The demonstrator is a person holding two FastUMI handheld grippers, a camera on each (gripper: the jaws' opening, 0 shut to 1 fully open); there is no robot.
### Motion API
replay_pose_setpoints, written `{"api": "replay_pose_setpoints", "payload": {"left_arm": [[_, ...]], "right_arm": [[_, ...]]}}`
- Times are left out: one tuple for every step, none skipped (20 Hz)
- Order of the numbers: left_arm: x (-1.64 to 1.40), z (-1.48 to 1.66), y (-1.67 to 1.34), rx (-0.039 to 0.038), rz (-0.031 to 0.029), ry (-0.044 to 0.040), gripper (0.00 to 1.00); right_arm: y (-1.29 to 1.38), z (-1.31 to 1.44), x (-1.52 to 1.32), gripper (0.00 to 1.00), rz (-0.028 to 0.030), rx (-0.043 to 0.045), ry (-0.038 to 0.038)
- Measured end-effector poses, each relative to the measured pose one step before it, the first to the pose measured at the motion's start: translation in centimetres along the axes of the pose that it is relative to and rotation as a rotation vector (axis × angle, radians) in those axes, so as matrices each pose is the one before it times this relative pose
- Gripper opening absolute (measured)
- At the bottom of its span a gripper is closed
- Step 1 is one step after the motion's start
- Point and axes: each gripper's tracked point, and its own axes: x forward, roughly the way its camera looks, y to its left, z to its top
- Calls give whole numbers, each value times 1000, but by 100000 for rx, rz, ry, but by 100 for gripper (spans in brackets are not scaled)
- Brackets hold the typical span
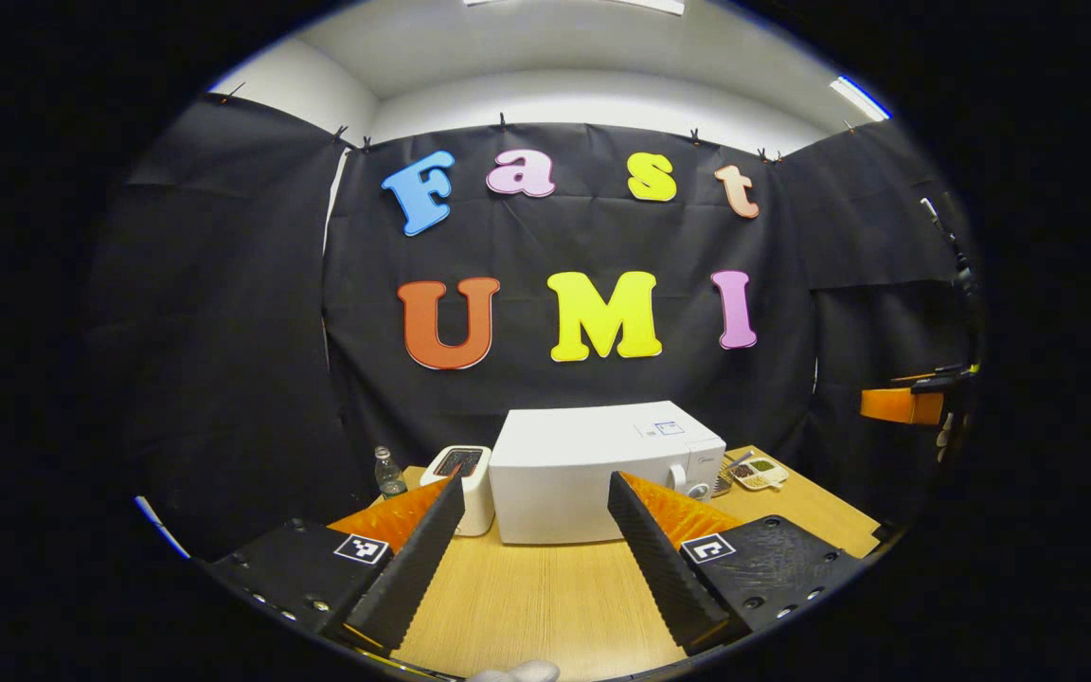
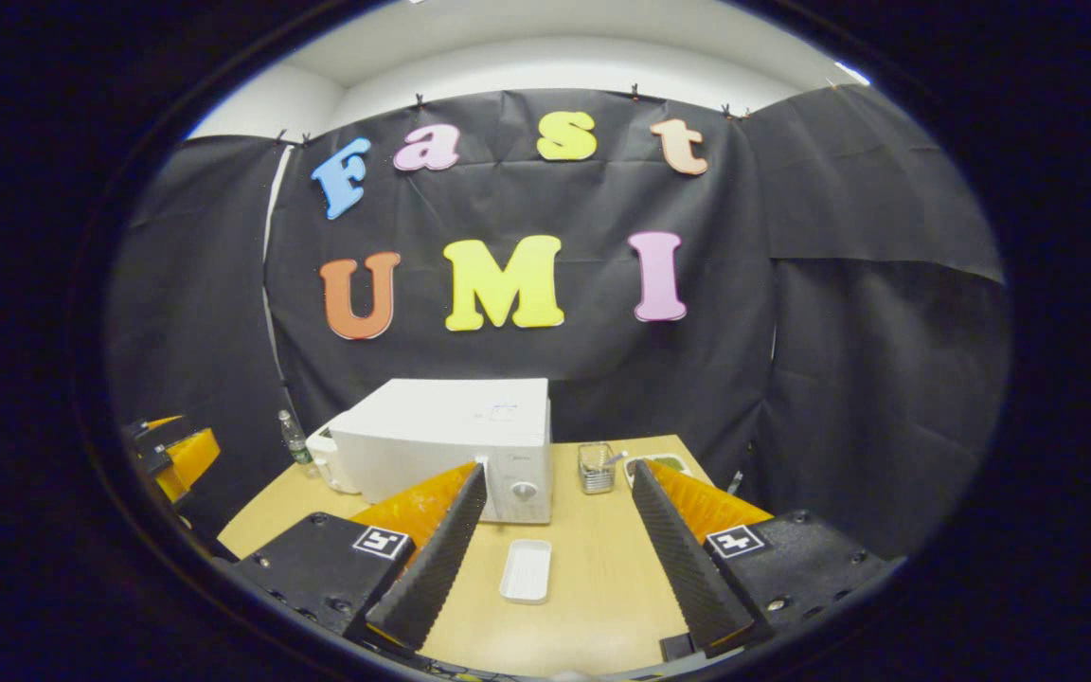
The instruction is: Open the microwave oven with the left hand, put the food in, and close the microwave oven.
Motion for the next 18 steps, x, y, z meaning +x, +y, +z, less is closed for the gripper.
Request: {"api": "replay_pose_setpoints", "payload": {"left_arm": [[-235,247,-329,-1353,-73,-250,96],[-84,639,-47,-812,-61,-1549,96],[14,454,151,-129,767,-1096,96],[-45,99,96,-38,801,128,96],[51,354,-131,152,19,-914,96],[33,264,41,273,357,-270,96],[44,118,98,357,376,-454,96],[24,261,147,-15,477,-595,96],[124,279,3,-224,-115,-214,96],[15,285,-9,-168,-40,-804,96],[80,218,-84,85,-232,-198,96],[70,145,40,259,-37,-239,96],[126,153,51,158,62,-251,96],[97,92,-18,-127,-301,-176,96],[46,159,-108,-185,-473,-419,96],[102,161,138,6,-64,-312,96],[120,-36,94,86,-27,239,96],[112,-53,35,-28,-74,80,96]], "right_arm": [[310,410,-101,91,1043,-1205,-1050],[141,403,52,91,429,-973,-1079],[159,88,64,99,454,-277,49],[319,-75,-13,91,1141,461,284],[97,165,96,91,571,604,-306],[-306,144,110,91,-257,490,-64],[-68,233,58,91,-19,471,-309],[-25,120,59,91,-19,529,-310],[12,152,36,91,153,287,-251],[-59,166,89,99,-186,30,-426],[-23,132,34,99,-87,-194,-227],[127,171,27,99,-122,18,-459],[-4,81,32,99,41,150,-143],[39,14,48,99,-45,45,-221],[2,30,61,99,-8,-53,81],[-66,-75,102,91,-181,64,-18],[-101,-118,136,91,-188,167,460],[59,-131,84,91,-130,226,316]]}}
